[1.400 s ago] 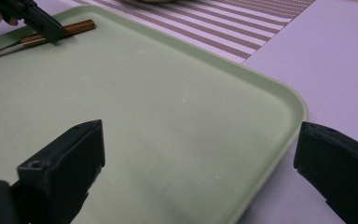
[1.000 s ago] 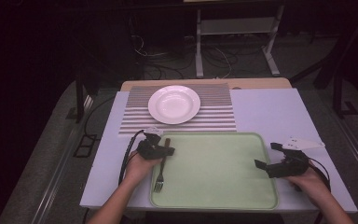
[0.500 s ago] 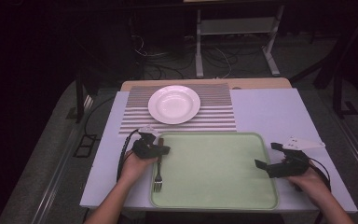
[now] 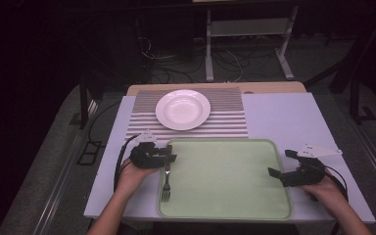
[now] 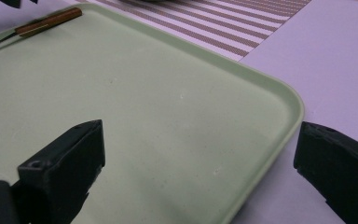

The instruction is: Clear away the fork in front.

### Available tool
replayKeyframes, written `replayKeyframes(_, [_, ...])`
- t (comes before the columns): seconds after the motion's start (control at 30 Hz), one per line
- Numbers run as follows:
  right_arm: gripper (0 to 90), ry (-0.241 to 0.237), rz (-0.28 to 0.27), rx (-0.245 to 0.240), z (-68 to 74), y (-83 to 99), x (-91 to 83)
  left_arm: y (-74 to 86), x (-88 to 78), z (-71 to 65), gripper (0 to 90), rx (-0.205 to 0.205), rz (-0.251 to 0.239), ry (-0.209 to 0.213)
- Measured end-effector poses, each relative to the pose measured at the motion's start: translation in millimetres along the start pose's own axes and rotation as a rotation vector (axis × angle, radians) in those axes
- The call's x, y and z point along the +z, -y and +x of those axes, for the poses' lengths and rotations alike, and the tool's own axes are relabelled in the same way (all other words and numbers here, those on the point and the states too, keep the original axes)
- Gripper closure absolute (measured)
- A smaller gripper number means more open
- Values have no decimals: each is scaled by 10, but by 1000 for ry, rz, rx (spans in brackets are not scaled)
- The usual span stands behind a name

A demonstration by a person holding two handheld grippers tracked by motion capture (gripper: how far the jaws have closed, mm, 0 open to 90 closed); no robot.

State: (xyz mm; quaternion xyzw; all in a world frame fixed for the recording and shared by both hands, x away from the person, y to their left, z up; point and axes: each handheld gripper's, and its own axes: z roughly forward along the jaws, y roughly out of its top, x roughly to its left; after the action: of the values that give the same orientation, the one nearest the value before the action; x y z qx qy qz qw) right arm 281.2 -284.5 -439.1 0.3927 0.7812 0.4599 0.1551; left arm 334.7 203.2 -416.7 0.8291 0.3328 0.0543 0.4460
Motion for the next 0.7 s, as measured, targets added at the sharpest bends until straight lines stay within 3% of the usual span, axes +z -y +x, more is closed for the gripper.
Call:
replayKeyframes(0.23, [20,0,3,5,-4,2,4,52,-77,-133,239,34,-41,4])
replayKeyframes(0.47, [20,0,4,5,-3,2,3,129,-118,-173,86,38,-62,-12])
replayKeyframes(0.53, [20,0,3,3,1,1,4,136,-101,-169,0,44,-61,-13])
replayKeyframes(0.7, [20,1,3,2,0,3,0,170,-94,-130,0,54,-50,-14])
